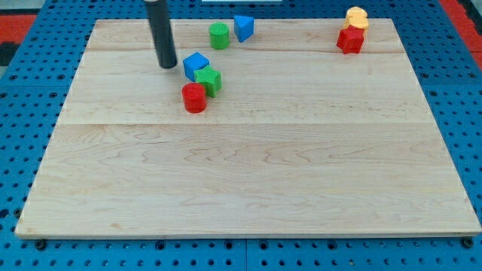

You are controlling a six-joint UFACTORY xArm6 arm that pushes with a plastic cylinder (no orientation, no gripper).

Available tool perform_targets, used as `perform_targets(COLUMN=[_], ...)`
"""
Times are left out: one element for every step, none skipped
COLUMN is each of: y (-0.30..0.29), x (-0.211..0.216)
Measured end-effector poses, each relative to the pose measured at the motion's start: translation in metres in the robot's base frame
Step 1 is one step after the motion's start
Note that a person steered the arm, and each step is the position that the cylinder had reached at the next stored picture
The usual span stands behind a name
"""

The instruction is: Slide the red circle to the right side of the board

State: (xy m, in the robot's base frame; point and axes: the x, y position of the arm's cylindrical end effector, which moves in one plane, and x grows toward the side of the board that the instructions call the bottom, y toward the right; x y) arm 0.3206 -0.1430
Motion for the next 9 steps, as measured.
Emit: perform_targets(y=[-0.032,-0.035,-0.025,-0.006,0.014,0.038,0.064,0.076,0.059], x=[0.029,0.057,0.075,0.079,0.079,0.079,0.079,0.079,0.085])
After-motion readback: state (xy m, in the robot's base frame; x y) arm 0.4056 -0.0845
